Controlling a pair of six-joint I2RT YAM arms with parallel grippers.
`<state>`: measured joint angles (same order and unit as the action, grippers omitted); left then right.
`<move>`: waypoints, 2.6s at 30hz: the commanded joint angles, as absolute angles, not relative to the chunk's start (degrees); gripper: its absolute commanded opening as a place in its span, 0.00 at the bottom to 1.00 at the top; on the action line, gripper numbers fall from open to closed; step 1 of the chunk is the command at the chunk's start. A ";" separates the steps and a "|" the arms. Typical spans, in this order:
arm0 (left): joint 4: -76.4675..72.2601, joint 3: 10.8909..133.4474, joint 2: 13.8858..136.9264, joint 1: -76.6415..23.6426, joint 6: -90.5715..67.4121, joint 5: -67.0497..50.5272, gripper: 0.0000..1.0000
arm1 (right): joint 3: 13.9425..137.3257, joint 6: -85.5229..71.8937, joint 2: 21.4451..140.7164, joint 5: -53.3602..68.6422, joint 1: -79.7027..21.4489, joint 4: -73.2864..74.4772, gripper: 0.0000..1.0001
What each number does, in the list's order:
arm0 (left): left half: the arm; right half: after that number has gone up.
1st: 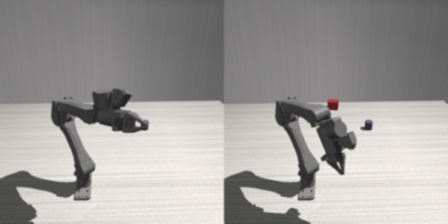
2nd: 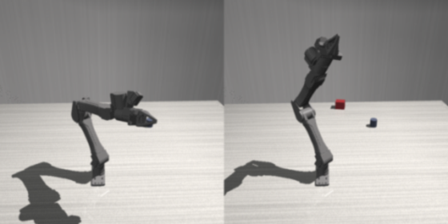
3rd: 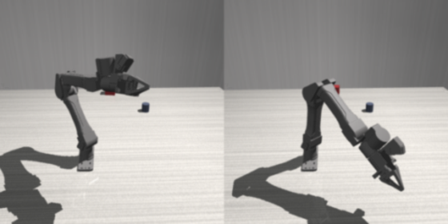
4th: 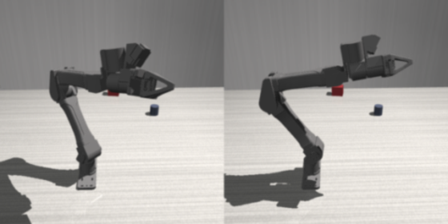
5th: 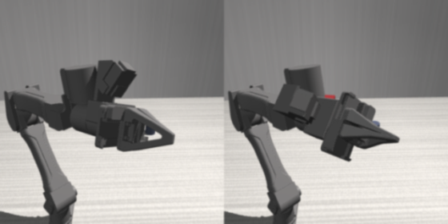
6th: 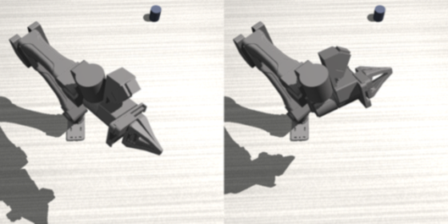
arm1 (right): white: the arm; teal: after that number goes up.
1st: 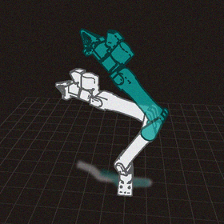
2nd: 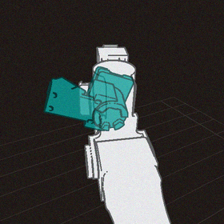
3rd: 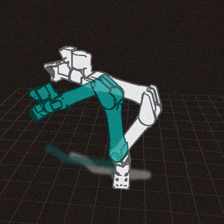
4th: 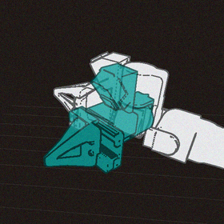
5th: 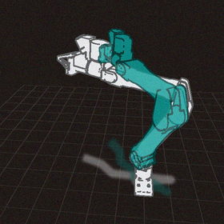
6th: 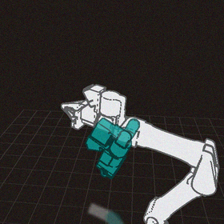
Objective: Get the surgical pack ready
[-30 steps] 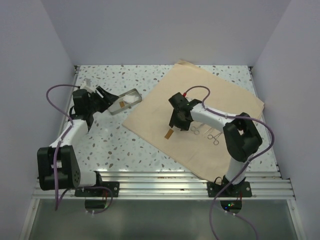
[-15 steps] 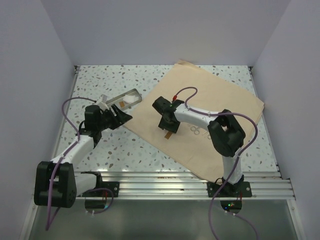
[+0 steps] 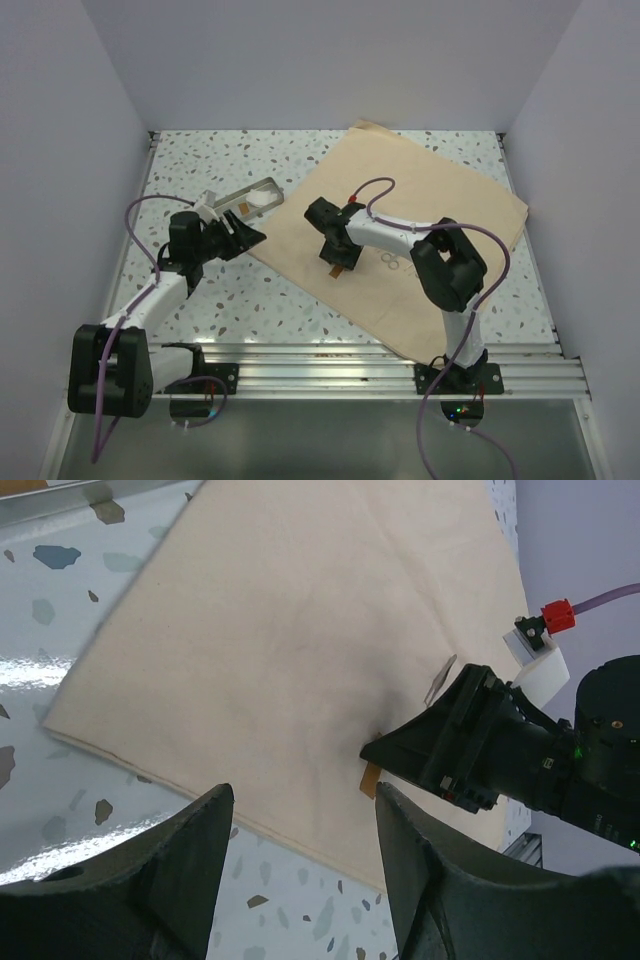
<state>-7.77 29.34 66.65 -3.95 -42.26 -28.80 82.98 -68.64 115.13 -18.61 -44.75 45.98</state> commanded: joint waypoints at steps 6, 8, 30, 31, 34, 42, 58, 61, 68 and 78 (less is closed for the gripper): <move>-9.23 29.44 65.30 -4.13 -40.43 -30.15 0.63 | 82.09 -71.01 115.49 -21.36 -45.18 45.62 0.44; -9.05 29.44 65.39 -4.13 -40.34 -30.23 0.63 | 81.56 -71.02 115.14 -21.36 -45.18 45.53 0.42; -13.53 29.53 67.67 -7.02 -40.78 -36.11 0.64 | 83.84 -64.44 110.74 -21.88 -45.09 45.79 0.30; -15.54 29.36 68.89 -7.73 -41.13 -36.91 0.64 | 84.20 -63.47 110.22 -21.28 -45.09 45.70 0.30; -20.12 29.53 72.33 -11.07 -42.88 -39.90 0.66 | 84.03 -59.60 107.77 -20.92 -45.17 45.70 0.29; -36.61 29.27 83.56 -19.85 -49.39 -43.76 0.67 | 78.84 -54.15 99.59 -20.57 -44.12 42.80 0.27; -56.78 35.77 98.17 -30.32 -61.79 -43.95 0.50 | 76.91 -50.62 95.19 -12.83 -43.15 39.64 0.27; -54.41 38.14 100.02 -30.59 -60.65 -43.33 0.48 | 76.12 -50.71 94.84 -12.04 -43.15 39.03 0.27; -45.54 41.49 100.38 -30.76 -56.34 -42.19 0.44 | 75.41 -50.54 93.25 -12.48 -42.63 38.94 0.27; -31.82 40.87 91.41 -30.85 -47.90 -34.11 0.50 | 74.62 -50.01 92.72 -12.48 -42.10 39.02 0.27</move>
<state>-35.00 39.64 94.54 -30.52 -52.23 -37.80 75.16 -50.83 94.91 -12.67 -42.13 39.38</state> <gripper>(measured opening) 0.494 0.274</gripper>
